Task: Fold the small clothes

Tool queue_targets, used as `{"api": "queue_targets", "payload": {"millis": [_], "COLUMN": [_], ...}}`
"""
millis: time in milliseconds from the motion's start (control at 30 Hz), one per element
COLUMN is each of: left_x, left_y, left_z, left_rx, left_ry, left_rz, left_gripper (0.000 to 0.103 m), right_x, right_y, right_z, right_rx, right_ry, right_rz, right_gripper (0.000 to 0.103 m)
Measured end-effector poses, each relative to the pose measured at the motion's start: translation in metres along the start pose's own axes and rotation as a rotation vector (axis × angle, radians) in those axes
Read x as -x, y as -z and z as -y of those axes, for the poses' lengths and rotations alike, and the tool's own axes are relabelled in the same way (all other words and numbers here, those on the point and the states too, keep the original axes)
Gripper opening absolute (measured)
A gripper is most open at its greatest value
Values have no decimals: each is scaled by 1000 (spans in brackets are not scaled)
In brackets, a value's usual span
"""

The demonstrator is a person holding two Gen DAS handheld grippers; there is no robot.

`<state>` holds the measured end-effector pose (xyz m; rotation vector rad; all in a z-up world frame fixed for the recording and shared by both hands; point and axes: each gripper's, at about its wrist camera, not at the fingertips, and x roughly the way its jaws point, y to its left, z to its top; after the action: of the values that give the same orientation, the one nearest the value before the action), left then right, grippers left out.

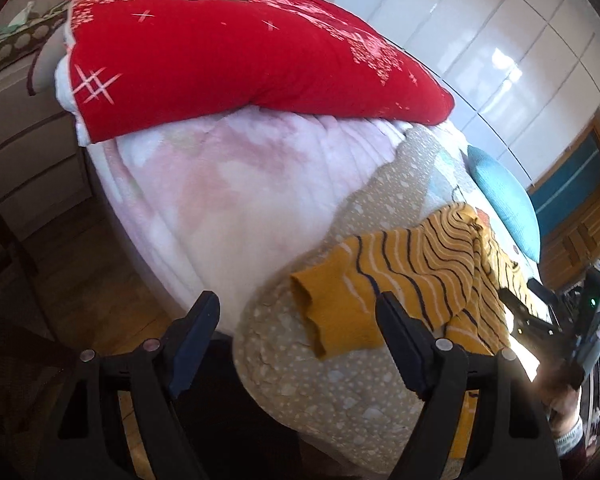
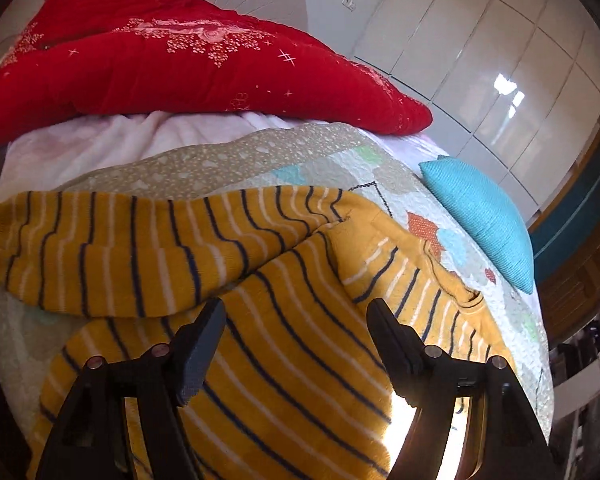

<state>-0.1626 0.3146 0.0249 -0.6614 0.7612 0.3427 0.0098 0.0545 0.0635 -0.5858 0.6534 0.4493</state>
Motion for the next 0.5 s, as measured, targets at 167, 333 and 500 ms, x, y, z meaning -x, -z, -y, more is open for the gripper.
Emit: {"api": "queue_targets", "payload": {"millis": [167,333,500], "left_x": [16,30,33], "left_y": [-8,-7,-3], "left_z": [-35,-67,-86], "left_rx": [86,152,186], "left_ry": [-47,-84,-105], "left_rz": [51,79,70], "left_gripper": [79,79,79], "right_x": [28,37,33], "right_y": [-7,-13,-11], "right_z": [-57,-142,-212], "right_rx": [89,291,445], "right_ry": [-174,-284,-323], "right_rz": [41,79,111], "right_gripper": [78,78,78]}}
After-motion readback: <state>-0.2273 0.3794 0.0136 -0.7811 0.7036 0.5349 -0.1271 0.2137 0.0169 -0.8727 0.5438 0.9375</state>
